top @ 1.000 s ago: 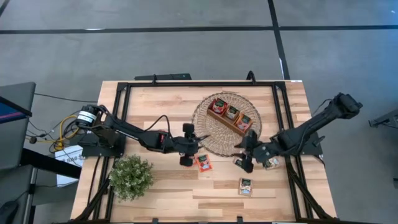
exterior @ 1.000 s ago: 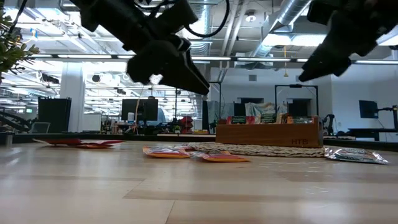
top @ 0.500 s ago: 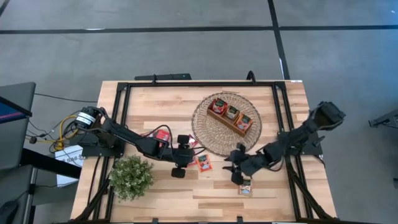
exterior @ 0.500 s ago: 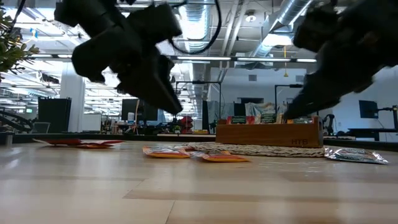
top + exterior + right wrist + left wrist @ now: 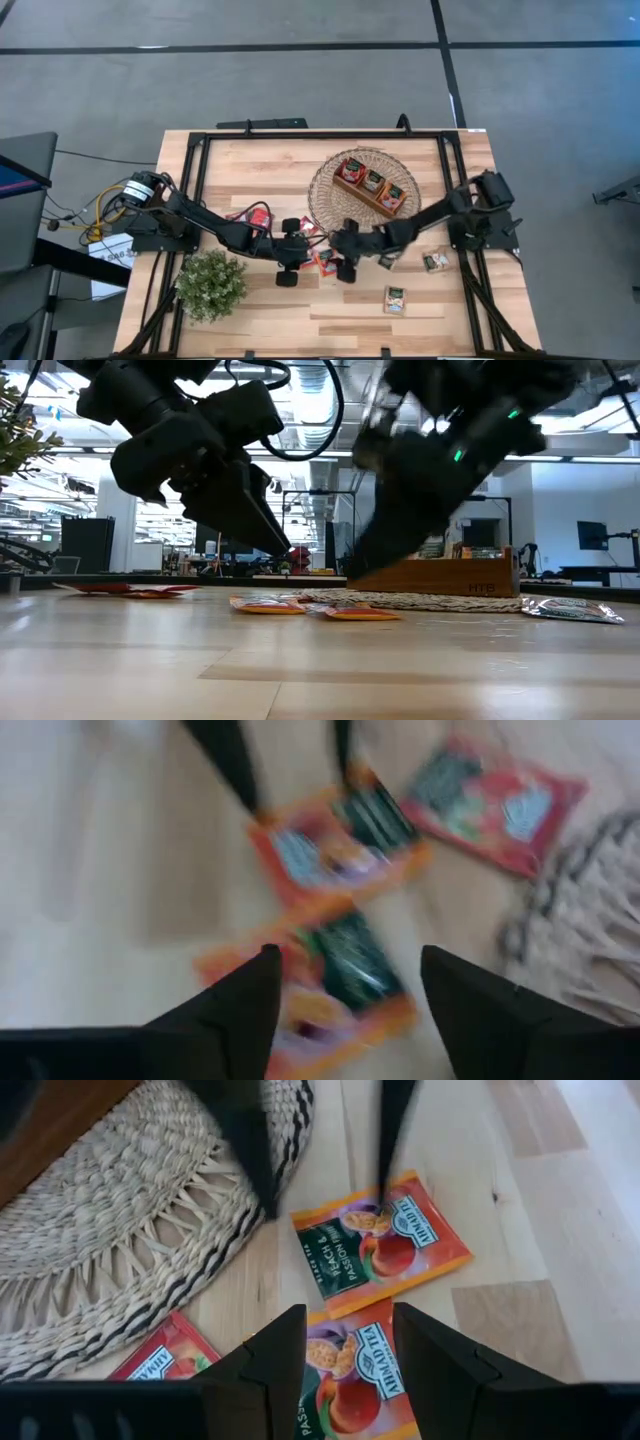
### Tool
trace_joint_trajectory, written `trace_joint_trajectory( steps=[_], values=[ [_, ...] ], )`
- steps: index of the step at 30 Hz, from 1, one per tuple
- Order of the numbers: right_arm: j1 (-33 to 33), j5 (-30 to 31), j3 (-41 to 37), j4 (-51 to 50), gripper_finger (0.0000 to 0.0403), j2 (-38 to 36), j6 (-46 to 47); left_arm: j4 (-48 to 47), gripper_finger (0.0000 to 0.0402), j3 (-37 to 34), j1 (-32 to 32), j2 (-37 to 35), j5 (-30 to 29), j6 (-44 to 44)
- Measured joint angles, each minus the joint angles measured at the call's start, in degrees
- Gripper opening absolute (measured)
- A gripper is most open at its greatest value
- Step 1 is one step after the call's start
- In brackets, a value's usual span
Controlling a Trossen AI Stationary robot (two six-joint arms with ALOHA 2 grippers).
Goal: Pick & Place Tea
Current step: Put the orange tea bag into the right section of the wooden organizer
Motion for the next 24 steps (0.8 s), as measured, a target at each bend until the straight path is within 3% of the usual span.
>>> trace_joint_trajectory(
  steps=[6, 10, 17, 24],
  values=[
    [-1.8, -1.8, 4.36, -3.03, 0.0231, 5.68, -9.42, -0.02, 0.0144, -0.02, -0.11, 0.0, 0.51, 0.02],
    [-1.21, -1.73, 6.0, -4.29, 0.0176, 7.01, -12.32, 0.0, 0.0144, -0.02, -0.13, 0.0, 0.54, 0.02],
    [-0.61, -1.09, 6.24, -7.08, 0.0023, 6.53, -12.75, -0.01, 0.0144, -0.02, -0.13, 0.0, 0.18, 0.02],
    [-0.08, 2.02, 5.8, -12.51, 0.0008, 2.48, -10.31, -1.78, 0.0144, -0.02, -0.13, 0.0, -6.7, 0.09]
  ],
)
